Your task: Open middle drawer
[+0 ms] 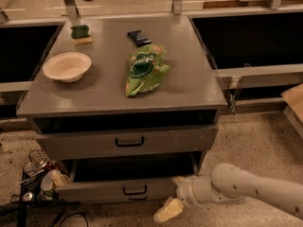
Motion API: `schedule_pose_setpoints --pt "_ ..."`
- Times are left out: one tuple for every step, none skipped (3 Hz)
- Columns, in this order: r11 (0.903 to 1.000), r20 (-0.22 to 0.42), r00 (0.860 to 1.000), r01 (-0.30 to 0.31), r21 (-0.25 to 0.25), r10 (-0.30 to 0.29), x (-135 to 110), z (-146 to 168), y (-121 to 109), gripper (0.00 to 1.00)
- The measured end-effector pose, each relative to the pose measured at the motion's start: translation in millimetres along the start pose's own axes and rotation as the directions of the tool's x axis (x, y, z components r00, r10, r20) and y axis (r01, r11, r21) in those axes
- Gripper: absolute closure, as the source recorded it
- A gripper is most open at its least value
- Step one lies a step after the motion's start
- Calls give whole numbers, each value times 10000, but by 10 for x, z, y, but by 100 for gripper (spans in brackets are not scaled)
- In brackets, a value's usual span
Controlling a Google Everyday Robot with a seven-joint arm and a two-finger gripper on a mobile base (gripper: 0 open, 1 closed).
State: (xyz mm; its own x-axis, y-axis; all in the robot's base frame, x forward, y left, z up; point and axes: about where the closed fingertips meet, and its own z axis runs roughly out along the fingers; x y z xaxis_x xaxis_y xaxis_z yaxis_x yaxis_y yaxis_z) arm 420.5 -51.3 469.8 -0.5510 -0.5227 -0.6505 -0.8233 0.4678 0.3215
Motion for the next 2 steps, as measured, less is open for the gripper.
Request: schedule_pose_setpoints --pt "9987 270 9995 183 -485 -170 186 -273 304 0" --pt "9987 271 9995 183 -483 -170 186 -273 304 0"
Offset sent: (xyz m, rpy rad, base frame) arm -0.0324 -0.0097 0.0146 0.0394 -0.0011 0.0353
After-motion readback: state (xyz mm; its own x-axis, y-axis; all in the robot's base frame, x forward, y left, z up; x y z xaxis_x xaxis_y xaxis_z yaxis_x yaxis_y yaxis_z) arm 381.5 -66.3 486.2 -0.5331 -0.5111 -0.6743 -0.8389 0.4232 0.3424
